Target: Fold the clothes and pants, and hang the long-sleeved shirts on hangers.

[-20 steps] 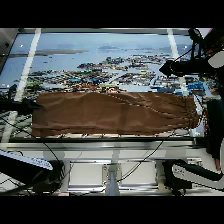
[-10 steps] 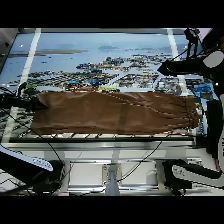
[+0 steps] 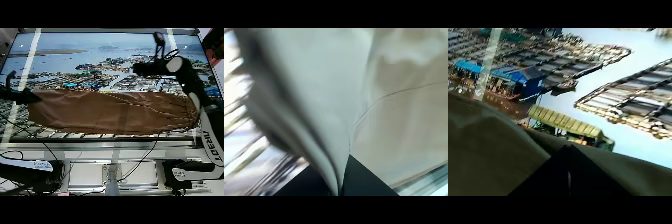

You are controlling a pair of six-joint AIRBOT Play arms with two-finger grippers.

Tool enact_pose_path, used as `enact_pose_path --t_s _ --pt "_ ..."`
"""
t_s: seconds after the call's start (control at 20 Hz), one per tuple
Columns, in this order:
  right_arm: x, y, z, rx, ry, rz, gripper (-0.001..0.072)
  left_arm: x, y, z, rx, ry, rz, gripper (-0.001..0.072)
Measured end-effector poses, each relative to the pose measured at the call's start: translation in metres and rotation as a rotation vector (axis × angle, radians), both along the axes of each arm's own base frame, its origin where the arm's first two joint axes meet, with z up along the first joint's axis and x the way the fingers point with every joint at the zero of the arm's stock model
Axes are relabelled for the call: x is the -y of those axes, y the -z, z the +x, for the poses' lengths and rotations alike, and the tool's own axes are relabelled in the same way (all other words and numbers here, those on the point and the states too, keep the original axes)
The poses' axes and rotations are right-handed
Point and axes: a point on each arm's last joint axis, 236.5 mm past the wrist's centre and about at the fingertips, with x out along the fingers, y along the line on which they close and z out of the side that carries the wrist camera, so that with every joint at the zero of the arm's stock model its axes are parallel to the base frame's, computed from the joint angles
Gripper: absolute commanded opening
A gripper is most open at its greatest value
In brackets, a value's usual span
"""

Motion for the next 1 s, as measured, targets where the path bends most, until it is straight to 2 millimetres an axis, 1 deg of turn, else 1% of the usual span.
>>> enact_pose_path --t_s 0.15,0.25,0.3,0.45,0.6,0.7,0.85,0.95,1.0 --pt "-0.052 0.047 -0.017 -0.11 -0.061 0.033 0.0027 0.026 -0.048 0.017 0.115 -0.033 -0.115 0.0017" --pt "-0.082 0.071 -0.034 -0.176 -0.104 0.05 0.0027 0.046 -0.077 0.025 0.172 -0.039 -0.203 0.0016" --pt "-0.096 0.081 -0.043 -0.203 -0.128 0.053 0.0027 0.056 -0.087 0.027 0.185 -0.033 -0.235 0.0017" --pt "-0.137 0.098 -0.062 -0.235 -0.205 0.056 0.0025 0.087 -0.108 0.029 0.203 0.005 -0.299 0.0016" --pt "-0.174 0.109 -0.078 -0.253 -0.285 0.052 0.0025 0.12 -0.125 0.028 0.211 0.058 -0.348 0.0017" --pt "-0.195 0.113 -0.083 -0.257 -0.326 0.053 0.0025 0.141 -0.141 0.028 0.234 0.087 -0.394 0.0016" --pt "-0.216 0.12 -0.083 -0.257 -0.362 0.059 0.0024 0.164 -0.176 0.029 0.302 0.109 -0.5 0.0017" --pt "-0.226 0.124 -0.08 -0.255 -0.37 0.064 0.0025 0.172 -0.196 0.029 0.34 0.113 -0.56 0.0017" --pt "-0.231 0.126 -0.08 -0.258 -0.375 0.072 0.0025 0.175 -0.202 0.029 0.351 0.116 -0.579 0.0017"
